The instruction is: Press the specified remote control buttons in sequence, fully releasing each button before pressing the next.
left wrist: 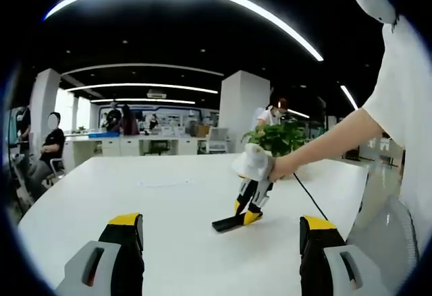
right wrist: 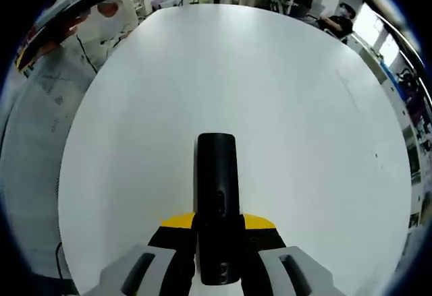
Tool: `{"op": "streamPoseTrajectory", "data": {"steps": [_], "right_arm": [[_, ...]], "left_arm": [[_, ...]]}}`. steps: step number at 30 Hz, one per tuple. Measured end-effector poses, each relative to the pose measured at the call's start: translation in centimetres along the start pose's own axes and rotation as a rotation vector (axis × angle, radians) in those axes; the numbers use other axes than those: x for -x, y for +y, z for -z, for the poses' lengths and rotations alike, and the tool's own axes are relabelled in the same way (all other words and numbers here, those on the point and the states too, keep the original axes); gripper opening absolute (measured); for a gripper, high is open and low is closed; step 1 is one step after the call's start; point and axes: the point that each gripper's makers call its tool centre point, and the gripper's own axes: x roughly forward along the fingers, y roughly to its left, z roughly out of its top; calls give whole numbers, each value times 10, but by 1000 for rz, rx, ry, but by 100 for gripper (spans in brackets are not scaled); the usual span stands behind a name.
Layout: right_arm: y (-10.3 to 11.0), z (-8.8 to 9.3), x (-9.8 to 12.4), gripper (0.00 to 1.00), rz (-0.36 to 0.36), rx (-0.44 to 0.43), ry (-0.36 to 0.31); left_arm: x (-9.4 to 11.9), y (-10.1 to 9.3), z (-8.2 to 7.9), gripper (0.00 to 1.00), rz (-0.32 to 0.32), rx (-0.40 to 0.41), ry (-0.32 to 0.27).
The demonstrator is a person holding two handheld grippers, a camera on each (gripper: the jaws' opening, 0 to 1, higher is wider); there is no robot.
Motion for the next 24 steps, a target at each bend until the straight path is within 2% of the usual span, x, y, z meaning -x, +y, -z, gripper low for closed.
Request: {"op": "streamPoseTrajectory", "data": {"steps": [11,17,22,24], "right_arm": [[-20,-1,4,21,-4,10,26],[-37,2,5,21,5,-39,25],[-38,1,6,21,-12,-84,13],[-37,-1,6,22,-13,-135,-29]], "left_arm": [[0,2,0,100,-12,2,0],[0,4,1,100,-15,12,2],[0,5,1,100,-16,11,4],[0,4,2,100,-14,11,5]]}}
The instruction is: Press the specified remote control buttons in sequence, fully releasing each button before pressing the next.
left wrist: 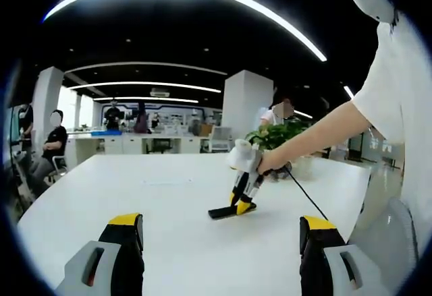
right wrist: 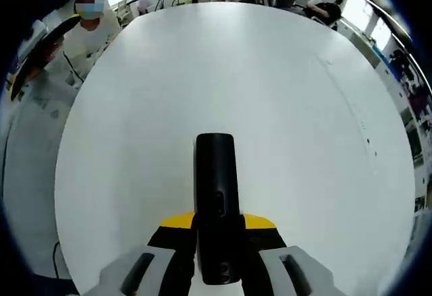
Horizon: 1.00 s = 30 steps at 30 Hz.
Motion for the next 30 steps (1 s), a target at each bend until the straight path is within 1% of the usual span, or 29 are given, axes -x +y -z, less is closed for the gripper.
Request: {"op": "streamPoseTrajectory", "data": {"steps": [1,2,3,4,5,8,9,11,12,13,14,15,16,17,18,20,24,28,30], "right_arm": [[2,-5,0,24,-14,-64,-63],[1,-8,1,25,-8,-112,-114],[-2,-12,3,26,5,-153,-163],[-3,-16,7,28,15,-214,-238],[-5,-19,10,29,33,-248,-293],[-13,-27,29,35,123,-357,-513],[-14,-27,32,39,135,-375,-539],[-17,-19,42,46,212,-440,-637],[-18,-18,44,48,226,-447,-649],[-18,-14,49,49,276,-442,-689],[-16,-11,52,52,294,-451,-708],[-13,-7,56,56,318,-484,-733],[-11,-5,60,60,341,-493,-758],[-9,-3,68,63,391,-501,-797],[-7,0,71,67,416,-499,-809],[0,8,77,69,460,-508,-816],[13,19,92,77,514,-566,-869],[28,23,104,80,533,-590,-909],[36,24,112,82,554,-606,-933]], "left_arm": [[0,0,0,100,0,-1,1],[0,0,0,100,-1,-4,1],[0,0,0,100,-1,-4,1],[0,0,0,100,-2,-5,0],[0,1,0,100,-4,-7,-1],[0,2,0,100,-7,0,2],[1,2,1,100,-8,0,3],[1,2,1,100,-9,-1,2],[1,2,1,100,-9,0,2],[1,1,0,100,-8,2,0],[1,1,0,100,-7,3,0],[1,1,1,100,-7,4,2],[1,2,1,100,-8,4,4],[1,2,1,100,-8,5,3],[1,2,1,100,-11,5,2],[2,3,0,100,-17,9,-1],[3,5,0,100,-21,14,-6],[3,5,2,100,-16,10,-2],[3,5,3,100,-12,4,-1]]}}
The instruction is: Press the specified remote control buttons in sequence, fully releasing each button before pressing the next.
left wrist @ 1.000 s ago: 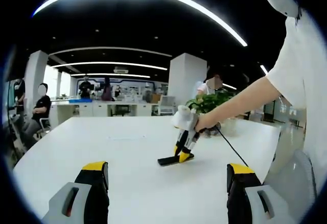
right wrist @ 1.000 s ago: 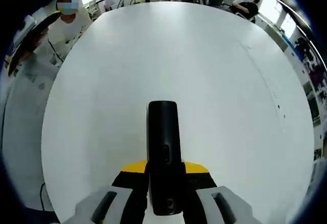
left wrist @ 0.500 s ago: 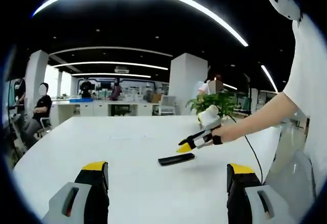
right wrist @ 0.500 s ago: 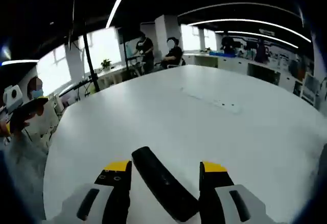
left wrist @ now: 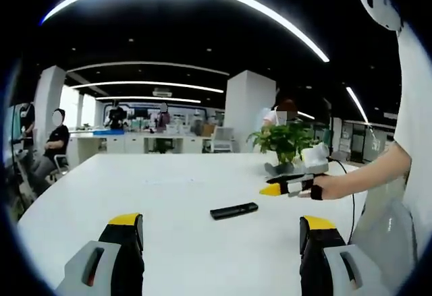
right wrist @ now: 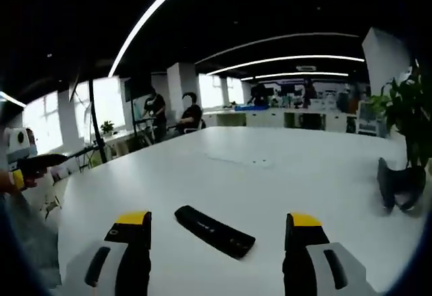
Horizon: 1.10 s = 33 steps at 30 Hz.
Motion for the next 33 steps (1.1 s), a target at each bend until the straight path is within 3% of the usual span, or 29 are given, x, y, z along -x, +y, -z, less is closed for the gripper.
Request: {"op": "streamPoseTrajectory", "data": {"steps": [6,17,23,33], "right_arm": [[11,-11,34,84,40,-49,-73],[11,-11,91,82,120,-116,-124],[14,-8,115,82,142,-94,-123],[27,-14,155,81,199,-81,-157]], "left_arm": [[2,3,3,100,12,-5,-7],[3,3,3,100,5,-23,-12],[-2,-17,-8,100,14,-40,-12],[-1,-17,-5,100,29,-57,-11]]}}
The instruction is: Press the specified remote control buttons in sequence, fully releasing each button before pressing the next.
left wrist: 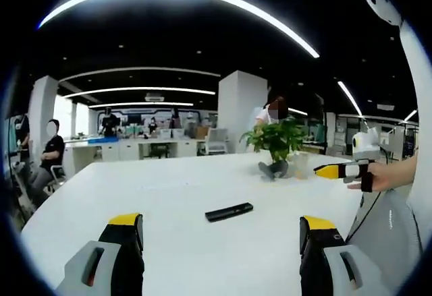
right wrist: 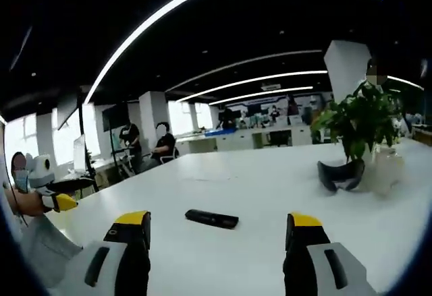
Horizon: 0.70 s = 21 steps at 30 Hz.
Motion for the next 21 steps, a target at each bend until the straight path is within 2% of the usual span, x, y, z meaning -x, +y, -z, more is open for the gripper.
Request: {"op": "streamPoseTrajectory", "data": {"steps": [6,12,21], "right_arm": [[-5,-11,20,81,43,2,-36],[-5,-10,41,80,78,15,-38],[-2,-12,61,79,117,25,-48]], "left_arm": [[-1,-7,-4,100,5,-11,1],[-2,-14,-9,100,10,-14,-5],[1,-9,-5,100,17,-15,-7]]}}
